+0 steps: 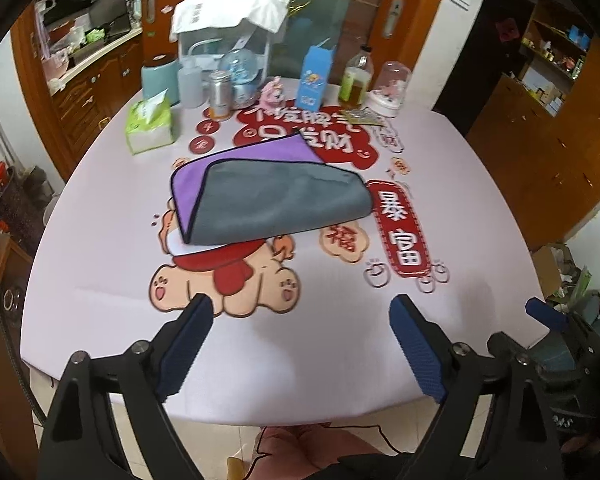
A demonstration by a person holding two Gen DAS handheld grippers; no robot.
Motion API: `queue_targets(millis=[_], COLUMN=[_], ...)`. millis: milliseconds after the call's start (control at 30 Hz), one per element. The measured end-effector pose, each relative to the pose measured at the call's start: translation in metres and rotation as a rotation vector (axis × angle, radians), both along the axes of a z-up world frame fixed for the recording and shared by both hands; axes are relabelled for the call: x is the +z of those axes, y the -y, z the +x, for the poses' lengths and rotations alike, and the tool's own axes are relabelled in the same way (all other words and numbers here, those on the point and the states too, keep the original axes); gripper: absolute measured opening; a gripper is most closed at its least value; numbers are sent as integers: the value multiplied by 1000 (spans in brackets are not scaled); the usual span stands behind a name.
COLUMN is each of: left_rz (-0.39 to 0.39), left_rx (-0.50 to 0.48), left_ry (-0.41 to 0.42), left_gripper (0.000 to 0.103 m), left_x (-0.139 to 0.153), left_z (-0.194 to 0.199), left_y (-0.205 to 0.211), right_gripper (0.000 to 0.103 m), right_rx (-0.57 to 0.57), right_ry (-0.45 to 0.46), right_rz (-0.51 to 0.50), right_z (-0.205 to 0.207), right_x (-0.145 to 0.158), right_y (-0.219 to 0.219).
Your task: Fold towel
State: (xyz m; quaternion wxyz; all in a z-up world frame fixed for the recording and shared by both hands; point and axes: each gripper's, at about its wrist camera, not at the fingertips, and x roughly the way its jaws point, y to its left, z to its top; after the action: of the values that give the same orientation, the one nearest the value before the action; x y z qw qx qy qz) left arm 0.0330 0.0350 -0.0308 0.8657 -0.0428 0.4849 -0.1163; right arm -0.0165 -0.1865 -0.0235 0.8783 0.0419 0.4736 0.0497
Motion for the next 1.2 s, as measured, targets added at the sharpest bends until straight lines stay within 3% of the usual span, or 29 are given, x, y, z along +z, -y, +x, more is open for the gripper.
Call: queue_targets(millis=[133,400,600,800,1200], left_rz=[30,106,119,125,142], left_rx=[-22,30,38,74,105], left_ry=[37,97,115,157,195], left_gripper=[102,102,102,102,102], left_x=[16,33,37,39,42], left_z=[-6,-18,-24,-34,-39], left_y=[18,35,40,40,42], right_gripper=[99,103,103,103,103], right_rx=[-12,-65,-132,-141,-135], right_ry=[-5,30,39,112,134], right_rz=[29,12,48,16,23], right_z=[-7,-12,-19,-31,-29], right_x=[19,46,47,51,51], right_y=[4,5,9,3,3])
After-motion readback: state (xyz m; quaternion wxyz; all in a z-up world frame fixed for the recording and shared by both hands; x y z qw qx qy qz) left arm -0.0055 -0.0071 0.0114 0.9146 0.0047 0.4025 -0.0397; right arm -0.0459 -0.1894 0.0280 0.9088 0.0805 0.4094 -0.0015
